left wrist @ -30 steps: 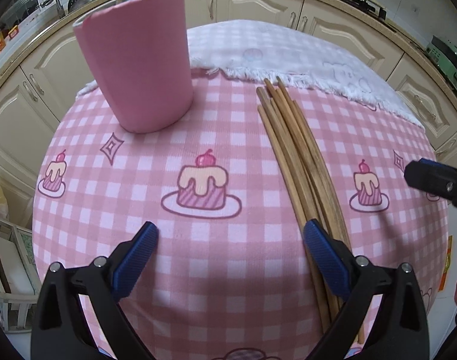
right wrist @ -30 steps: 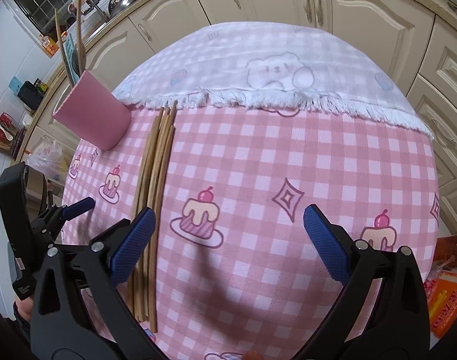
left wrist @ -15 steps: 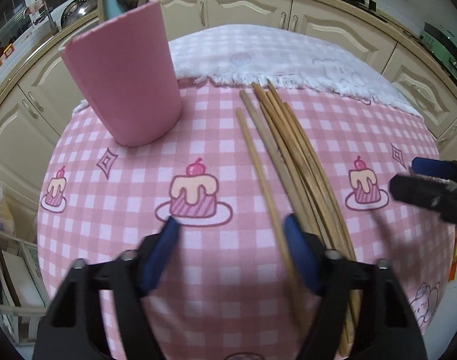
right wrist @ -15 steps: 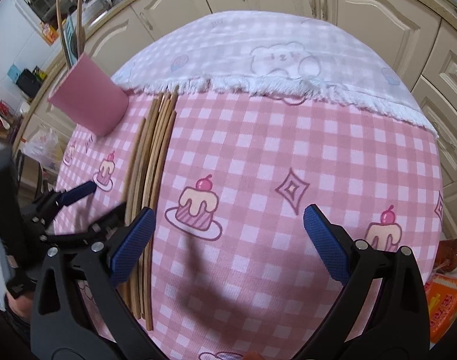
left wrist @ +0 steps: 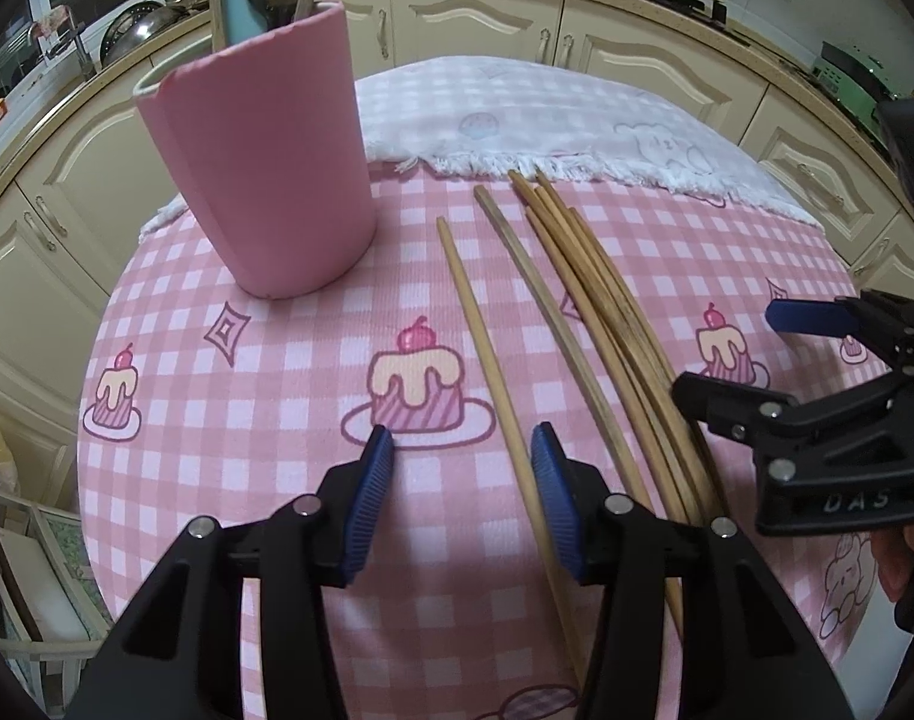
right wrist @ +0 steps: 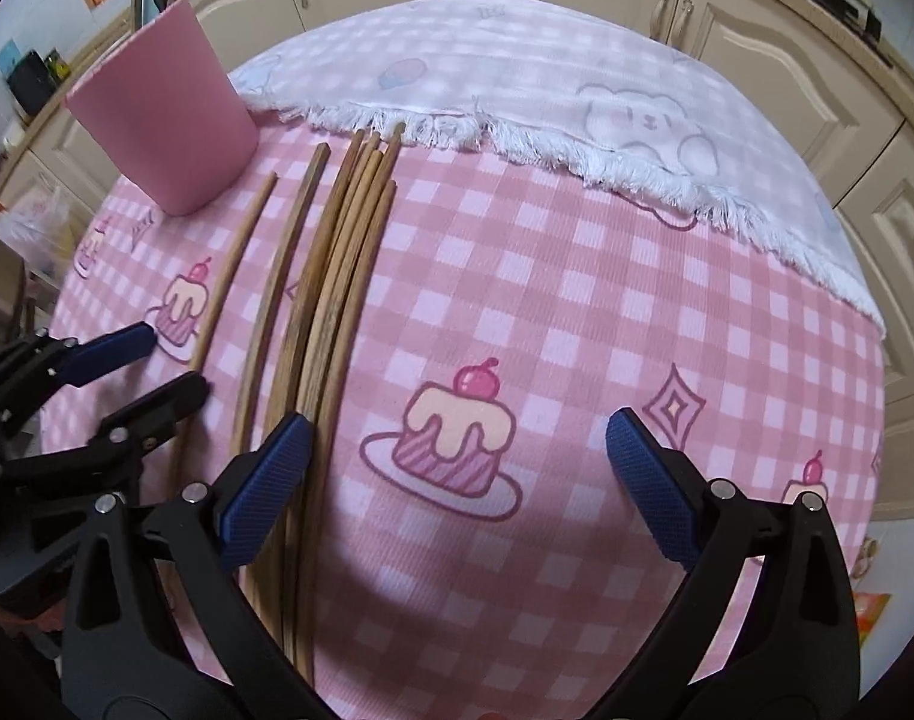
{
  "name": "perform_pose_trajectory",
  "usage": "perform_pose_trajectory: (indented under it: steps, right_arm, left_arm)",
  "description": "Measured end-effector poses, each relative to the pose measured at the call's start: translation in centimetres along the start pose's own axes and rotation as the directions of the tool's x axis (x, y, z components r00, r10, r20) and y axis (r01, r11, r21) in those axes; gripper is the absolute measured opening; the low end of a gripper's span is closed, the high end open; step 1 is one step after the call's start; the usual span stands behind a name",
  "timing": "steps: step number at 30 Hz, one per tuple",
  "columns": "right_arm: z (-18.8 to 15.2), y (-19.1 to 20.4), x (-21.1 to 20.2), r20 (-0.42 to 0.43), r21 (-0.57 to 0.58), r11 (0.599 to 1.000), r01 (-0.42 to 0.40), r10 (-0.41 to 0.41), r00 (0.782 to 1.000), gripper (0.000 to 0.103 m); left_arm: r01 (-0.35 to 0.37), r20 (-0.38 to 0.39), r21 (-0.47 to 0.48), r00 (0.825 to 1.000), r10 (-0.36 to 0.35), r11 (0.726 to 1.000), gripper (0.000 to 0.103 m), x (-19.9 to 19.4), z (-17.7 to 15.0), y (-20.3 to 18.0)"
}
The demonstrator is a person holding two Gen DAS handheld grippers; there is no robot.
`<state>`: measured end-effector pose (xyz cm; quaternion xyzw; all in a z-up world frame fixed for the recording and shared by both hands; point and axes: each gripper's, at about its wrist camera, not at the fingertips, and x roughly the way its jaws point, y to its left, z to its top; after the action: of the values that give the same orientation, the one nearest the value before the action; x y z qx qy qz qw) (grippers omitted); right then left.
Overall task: Organize utensils
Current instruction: 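Grasp one chopstick with the right tool while the left tool grasps another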
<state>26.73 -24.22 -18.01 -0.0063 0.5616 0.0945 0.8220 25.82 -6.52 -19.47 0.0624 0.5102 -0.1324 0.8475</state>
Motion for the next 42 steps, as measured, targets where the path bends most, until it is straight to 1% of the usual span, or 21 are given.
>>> perform_pose_trajectory:
  steps: [4, 10, 13, 14, 15, 18, 20, 25, 27, 28, 29, 30, 31, 32, 33, 35, 36, 39, 40, 41, 42]
  right_arm:
    - [0.6, 0.4, 0.4, -0.006, 0.003, 1.000, 0.016, -0.016, 1.000, 0.097]
    - [1.8, 1.3, 1.1, -0.023, -0.035, 0.999, 0.037, -0.038, 0.999, 0.096]
    - [1.5, 1.0, 1.0, -0.025, -0.025, 0.999, 0.035, -0.036, 0.999, 0.096]
    - [1.5, 0.9, 0.9, -0.024, -0.017, 0.999, 0.030, -0.030, 0.999, 0.094]
    - [1.4, 0.7, 0.7, -0.016, -0.003, 1.000, 0.009, -0.009, 1.000, 0.090]
    - [0.9, 0.2, 0.0, -0.005, 0.022, 1.000, -0.015, 0.015, 1.000, 0.086]
    - [0.8, 0.1, -0.1, -0.004, 0.026, 1.000, -0.003, 0.003, 1.000, 0.085]
    - [1.1, 0.4, 0.3, -0.022, -0.017, 0.999, 0.028, -0.029, 0.999, 0.085]
    - [1.4, 1.3, 0.9, -0.034, -0.054, 0.996, 0.069, -0.071, 0.997, 0.085]
    - [1.5, 1.7, 1.0, -0.027, -0.076, 0.993, 0.092, -0.095, 0.995, 0.085]
    - [1.7, 1.9, 1.0, -0.035, -0.079, 0.992, 0.096, -0.099, 0.995, 0.084]
    - [1.9, 1.9, 1.0, -0.047, -0.079, 0.994, 0.081, -0.085, 0.995, 0.078]
    - [2.1, 2.0, 0.9, -0.058, -0.082, 0.994, 0.071, -0.075, 0.995, 0.075]
    - [2.2, 2.2, 0.9, -0.065, -0.087, 0.994, 0.069, -0.075, 0.995, 0.065]
    - [2.5, 2.2, 0.7, -0.082, -0.081, 0.995, 0.061, -0.068, 0.994, 0.050]
    - [3.2, 2.0, 0.5, -0.119, -0.057, 0.998, 0.023, -0.030, 0.992, 0.034]
    - [3.7, 2.0, 0.9, -0.146, -0.052, 0.999, 0.007, -0.015, 0.989, 0.034]
    - [4.9, 2.6, 1.5, -0.199, -0.085, 0.996, 0.025, -0.041, 0.979, 0.034]
    - [5.1, 2.9, 1.7, -0.211, -0.099, 0.995, 0.026, -0.046, 0.976, 0.034]
    - [5.2, 3.1, 1.8, -0.218, -0.106, 0.994, 0.029, -0.052, 0.975, 0.034]
    - [5.3, 3.3, 1.8, -0.223, -0.111, 0.993, 0.033, -0.057, 0.973, 0.033]
  left_arm:
    - [0.013, 0.005, 0.010, 1.000, -0.013, 1.000, 0.048, -0.2, -0.3, 0.3]
    - [0.033, 0.004, 0.007, 0.999, -0.033, 0.999, 0.048, -0.3, -0.4, 0.5]
    - [0.039, 0.003, 0.000, 0.999, -0.039, 0.999, 0.048, -0.5, -0.5, 0.9]
    - [0.045, 0.003, -0.001, 0.999, -0.045, 0.999, 0.048, -0.6, -0.5, 1.0]
    - [0.045, 0.003, -0.001, 0.999, -0.045, 0.999, 0.048, -0.6, -0.5, 1.1]
    - [0.047, 0.003, 0.004, 0.999, -0.047, 0.999, 0.049, -0.6, -0.6, 1.1]
    - [0.046, 0.004, 0.008, 0.999, -0.046, 0.999, 0.051, -0.6, -0.6, 1.0]
    - [0.034, 0.004, 0.021, 0.999, -0.034, 0.999, 0.054, -0.4, -0.6, 0.5]
    - [0.033, 0.003, 0.023, 0.999, -0.033, 0.999, 0.054, -0.4, -0.5, 0.5]
    - [0.033, 0.001, 0.023, 0.999, -0.033, 0.999, 0.054, -0.3, -0.4, 0.5]
    - [0.032, -0.002, 0.024, 0.999, -0.032, 0.999, 0.054, -0.3, -0.3, 0.5]
    - [0.032, -0.005, 0.026, 0.999, -0.032, 0.999, 0.054, -0.2, -0.2, 0.5]
    - [0.032, -0.010, 0.030, 0.999, -0.032, 0.999, 0.054, -0.1, -0.2, 0.4]
    - [0.031, -0.020, 0.037, 0.999, -0.030, 0.999, 0.053, 0.0, 0.0, 0.3]
    - [0.031, -0.033, 0.044, 0.999, -0.030, 0.999, 0.053, 0.1, 0.3, 0.3]
    - [0.040, -0.070, 0.058, 0.997, -0.036, 0.998, 0.053, 0.4, 0.9, 0.3]
    - [0.048, -0.093, 0.062, 0.995, -0.042, 0.997, 0.053, 0.6, 1.3, 0.4]
    - [0.075, -0.185, 0.074, 0.981, -0.060, 0.994, 0.053, 1.4, 2.9, 0.5]
    - [0.081, -0.203, 0.079, 0.977, -0.063, 0.994, 0.053, 1.6, 3.2, 0.5]
    - [0.086, -0.227, 0.091, 0.972, -0.063, 0.992, 0.052, 1.9, 3.6, 0.4]
    - [0.076, -0.239, 0.109, 0.970, -0.048, 0.991, 0.050, 2.1, 3.8, 0.2]
